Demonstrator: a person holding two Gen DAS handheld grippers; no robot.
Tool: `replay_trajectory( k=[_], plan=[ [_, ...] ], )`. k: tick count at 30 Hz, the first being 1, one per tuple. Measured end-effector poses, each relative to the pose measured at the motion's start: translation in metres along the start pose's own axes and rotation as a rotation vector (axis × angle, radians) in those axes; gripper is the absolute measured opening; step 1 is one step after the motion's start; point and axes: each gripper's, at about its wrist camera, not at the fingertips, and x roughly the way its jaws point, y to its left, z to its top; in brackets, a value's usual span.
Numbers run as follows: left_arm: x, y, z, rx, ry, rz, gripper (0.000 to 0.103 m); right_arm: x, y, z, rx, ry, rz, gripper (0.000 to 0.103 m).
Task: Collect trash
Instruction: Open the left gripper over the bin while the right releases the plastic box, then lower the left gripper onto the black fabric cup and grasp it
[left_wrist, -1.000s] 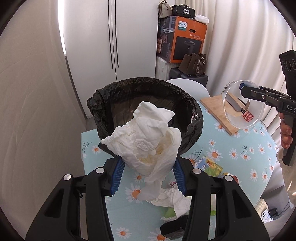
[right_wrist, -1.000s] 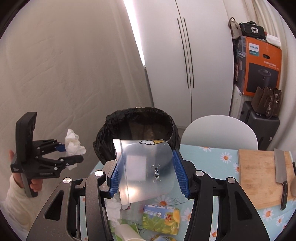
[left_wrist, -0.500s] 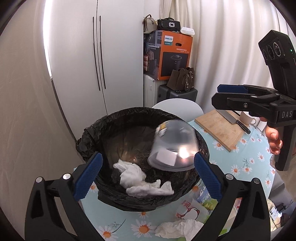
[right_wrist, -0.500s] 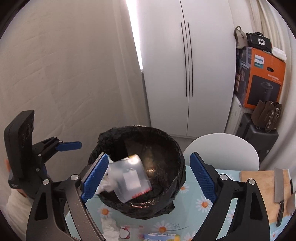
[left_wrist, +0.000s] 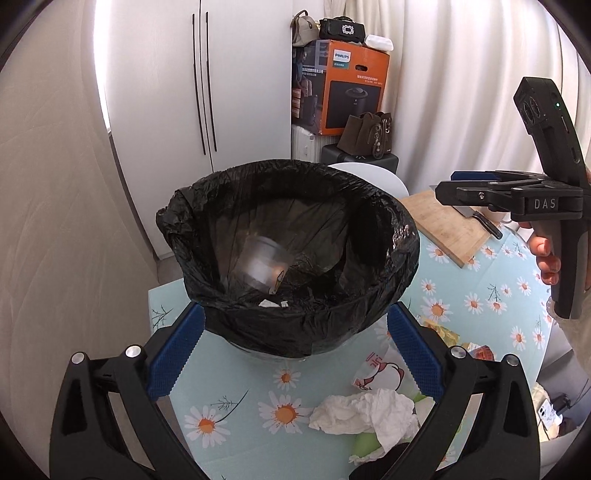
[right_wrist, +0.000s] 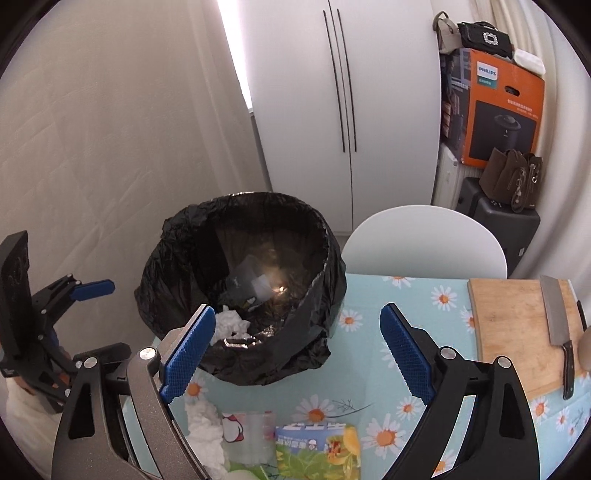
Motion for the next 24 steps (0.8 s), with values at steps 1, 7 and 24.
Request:
replay_trajectory(
  k=[1, 7, 24],
  plan=[
    [0.000, -0.001, -0.005, 0.004, 0.004, 0.007, 0.097, -0.001, 0.000, -0.003, 0.001, 0.005, 0.002, 0.086],
    [0.002, -0.003, -0.035, -0.023, 0.043, 0.012, 0.097, -0.001, -0.002, -0.022, -0.001, 0.055, 0.014, 0.086],
    [-0.001, -0.044, -0.104, -0.161, 0.172, 0.075, 0.097, -0.013, -0.006, -0.070, -0.111, 0.195, 0.141, 0.086]
  ],
)
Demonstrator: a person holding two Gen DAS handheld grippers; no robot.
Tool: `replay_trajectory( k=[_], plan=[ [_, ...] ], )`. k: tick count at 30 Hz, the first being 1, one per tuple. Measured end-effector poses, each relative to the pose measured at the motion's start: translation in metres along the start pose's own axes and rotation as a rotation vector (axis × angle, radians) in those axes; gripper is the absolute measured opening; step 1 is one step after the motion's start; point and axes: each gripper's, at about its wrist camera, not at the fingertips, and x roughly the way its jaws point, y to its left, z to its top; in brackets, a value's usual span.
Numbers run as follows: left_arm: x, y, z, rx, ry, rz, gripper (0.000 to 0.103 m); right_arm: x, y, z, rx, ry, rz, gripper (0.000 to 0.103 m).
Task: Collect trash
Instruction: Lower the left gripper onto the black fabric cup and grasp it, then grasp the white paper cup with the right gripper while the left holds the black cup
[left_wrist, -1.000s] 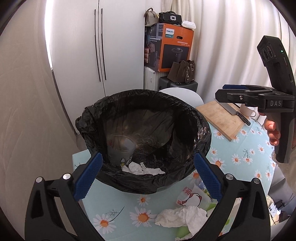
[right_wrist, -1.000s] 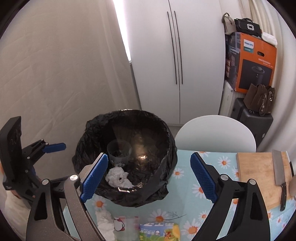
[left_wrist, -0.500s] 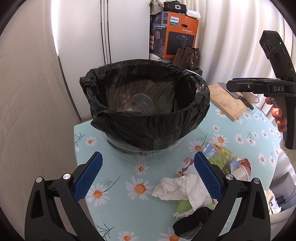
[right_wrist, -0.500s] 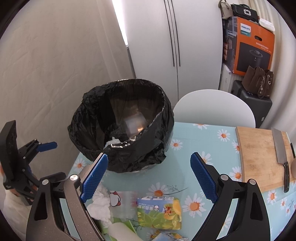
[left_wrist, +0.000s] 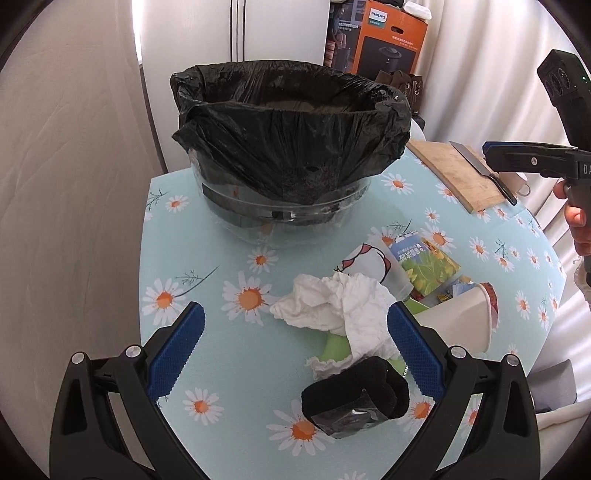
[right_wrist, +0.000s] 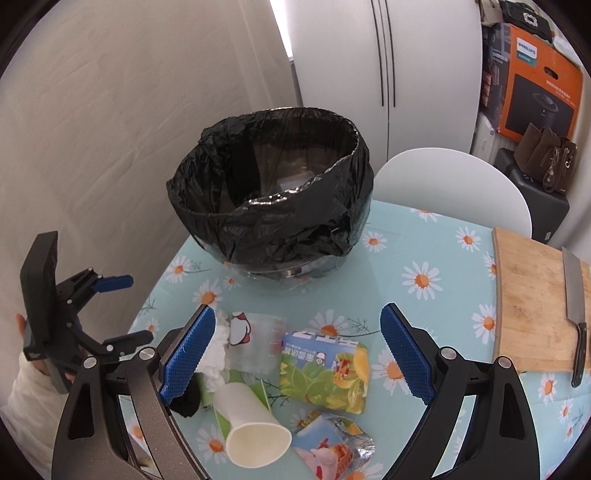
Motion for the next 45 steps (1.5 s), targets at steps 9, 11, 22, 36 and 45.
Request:
replay_trajectory(
  k=[9, 11, 22, 36, 45],
  plan=[
    [-0.006, -0.013, -0.030, -0.085, 0.031, 0.022, 0.097, 0.008, 0.009, -0.022, -0.056, 0.069, 0.063, 0.086],
    [-0.009, -0.015, -0.036, -0.093, 0.034, 0.021, 0.097, 0.012, 0.012, -0.026, -0.069, 0.084, 0.074, 0.086],
    [-0.007, -0.017, -0.066, -0.135, 0.077, 0.031, 0.097, 0.032, 0.028, -0.055, -0.129, 0.159, 0.123, 0.086],
    [0.009, -0.016, -0.082, -0.211, 0.100, -0.025, 0.097, 0.066, 0.027, -0.100, -0.135, 0.303, 0.140, 0.086],
    [0.024, -0.015, -0.085, -0.215, 0.122, -0.065, 0.097, 0.064, 0.029, -0.109, -0.164, 0.300, 0.152, 0.057]
  ],
)
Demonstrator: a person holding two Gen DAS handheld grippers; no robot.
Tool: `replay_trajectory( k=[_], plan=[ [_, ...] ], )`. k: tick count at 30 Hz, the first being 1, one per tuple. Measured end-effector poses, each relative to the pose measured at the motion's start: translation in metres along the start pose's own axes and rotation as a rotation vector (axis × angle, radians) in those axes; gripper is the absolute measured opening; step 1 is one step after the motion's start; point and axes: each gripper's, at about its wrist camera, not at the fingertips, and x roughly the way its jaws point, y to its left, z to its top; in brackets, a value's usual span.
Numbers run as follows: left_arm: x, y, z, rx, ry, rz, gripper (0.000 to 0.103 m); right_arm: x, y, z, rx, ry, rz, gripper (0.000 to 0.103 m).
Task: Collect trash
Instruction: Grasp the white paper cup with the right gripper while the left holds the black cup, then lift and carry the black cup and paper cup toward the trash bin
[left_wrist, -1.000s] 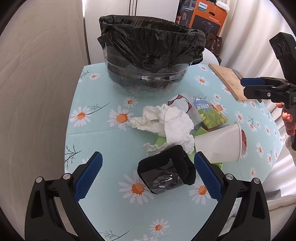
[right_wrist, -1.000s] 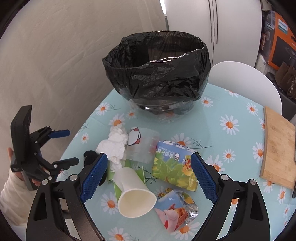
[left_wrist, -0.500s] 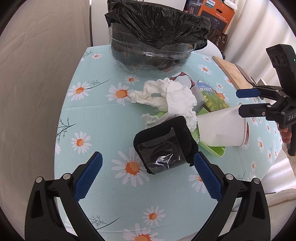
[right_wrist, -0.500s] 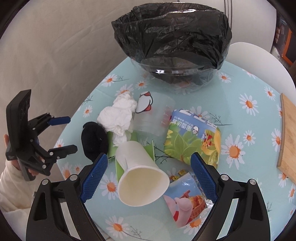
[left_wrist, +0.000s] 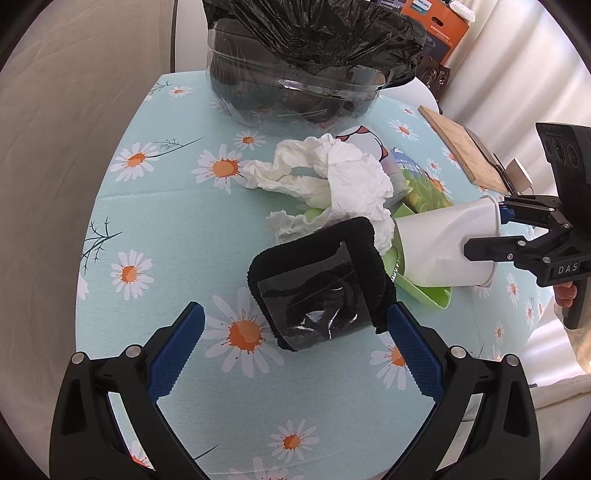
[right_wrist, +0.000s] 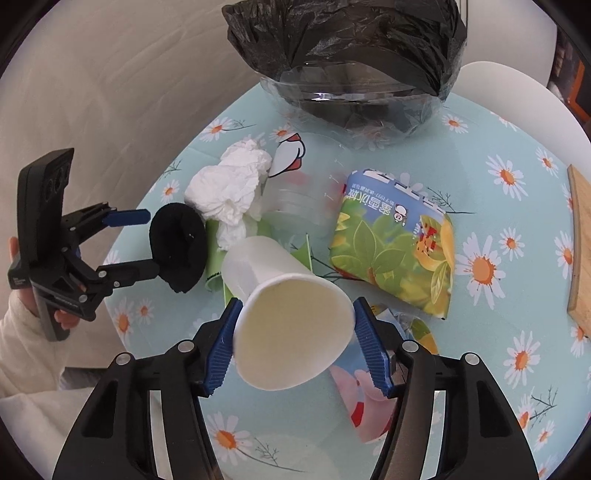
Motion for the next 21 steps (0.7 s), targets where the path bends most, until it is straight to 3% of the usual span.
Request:
replay_trajectory(
  k=[4, 8, 13, 17, 19, 21],
  plan=[
    [0.000, 0.001, 0.005, -0.020, -0.025, -0.069, 0.097, -0.011, 0.000, -0.003, 0.002, -0.031, 0.006, 0.057],
    [0.011, -0.003, 0.012, -0.014, 0.002, -0.091, 0.097, -0.029, -0.003, -0.007, 0.014, -0.072, 0.016, 0.057],
    [0.030, -0.012, 0.015, 0.037, 0.050, -0.070, 0.097, -0.048, -0.013, -0.017, 0.041, -0.103, -0.019, 0.057],
    [0.038, -0.020, 0.020, 0.062, 0.057, 0.011, 0.097, -0.057, -0.020, -0.028, 0.068, -0.124, -0.037, 0.057],
    [0.037, -0.022, 0.023, 0.069, 0.056, 0.012, 0.087, -0.059, -0.021, -0.033, 0.081, -0.127, -0.047, 0.057],
    [0.036, -0.025, 0.026, 0.079, 0.050, 0.024, 0.084, -0.062, -0.022, -0.037, 0.087, -0.136, -0.055, 0.057]
  ],
)
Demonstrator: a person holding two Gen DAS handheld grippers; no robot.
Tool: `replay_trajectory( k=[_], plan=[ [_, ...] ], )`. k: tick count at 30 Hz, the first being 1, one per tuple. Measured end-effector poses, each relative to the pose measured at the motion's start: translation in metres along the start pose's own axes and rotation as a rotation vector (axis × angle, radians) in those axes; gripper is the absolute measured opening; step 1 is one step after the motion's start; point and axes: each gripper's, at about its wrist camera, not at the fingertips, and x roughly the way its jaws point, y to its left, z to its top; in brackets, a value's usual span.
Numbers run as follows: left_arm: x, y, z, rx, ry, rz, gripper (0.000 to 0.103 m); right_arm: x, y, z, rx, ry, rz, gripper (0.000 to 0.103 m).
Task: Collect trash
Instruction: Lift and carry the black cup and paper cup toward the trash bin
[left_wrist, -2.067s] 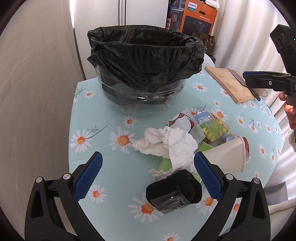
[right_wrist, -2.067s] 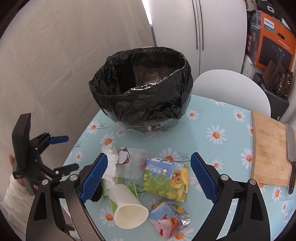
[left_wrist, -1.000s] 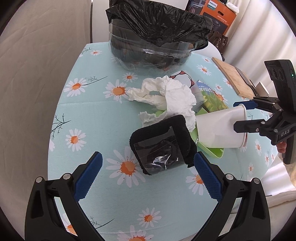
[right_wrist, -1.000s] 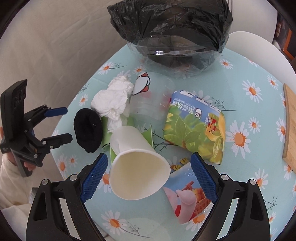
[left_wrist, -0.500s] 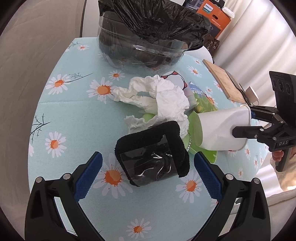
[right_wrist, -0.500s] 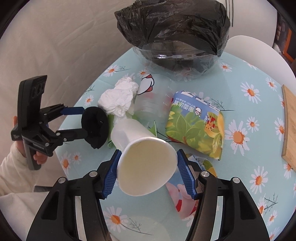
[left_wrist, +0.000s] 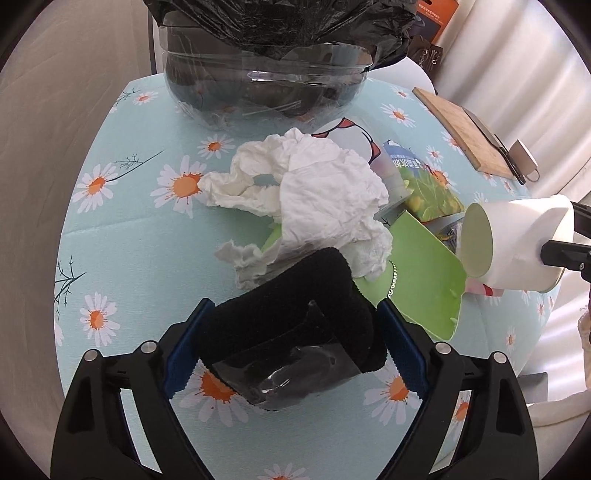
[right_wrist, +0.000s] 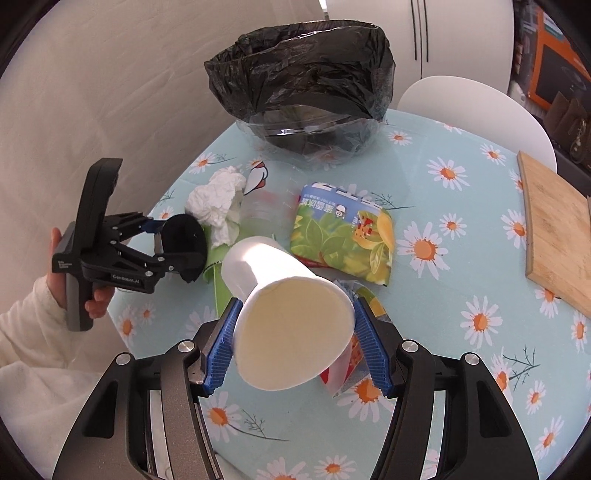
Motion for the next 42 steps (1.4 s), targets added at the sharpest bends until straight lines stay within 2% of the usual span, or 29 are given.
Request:
replay_trajectory(
  k=[6, 9, 15, 23, 29, 35, 42],
  plan=[
    [-0.004, -0.005, -0.001, 0.002, 0.001, 0.016, 0.080, -0.010, -0.010, -0.006, 0.047, -0.030, -0.003, 0.057],
    [-0.008, -0.008, -0.004, -0.002, 0.007, 0.022, 0.074, -0.014, -0.020, -0.011, 0.068, -0.035, 0.000, 0.057],
    [-0.013, -0.021, -0.014, 0.001, 0.023, 0.048, 0.072, -0.025, -0.036, -0.019, 0.073, -0.056, 0.014, 0.057],
    [-0.034, -0.049, -0.030, -0.030, -0.014, 0.097, 0.072, -0.034, -0.055, -0.034, 0.080, -0.062, 0.062, 0.057],
    [-0.050, -0.074, -0.043, -0.026, -0.022, 0.175, 0.072, -0.037, -0.075, -0.055, 0.092, -0.050, 0.118, 0.057],
    [-0.061, -0.097, -0.044, -0.007, -0.031, 0.237, 0.072, -0.036, -0.094, -0.071, 0.085, -0.031, 0.155, 0.057],
    [-0.061, -0.126, -0.034, 0.008, -0.037, 0.242, 0.072, -0.046, -0.111, -0.083, 0.074, -0.037, 0.178, 0.057]
  ],
)
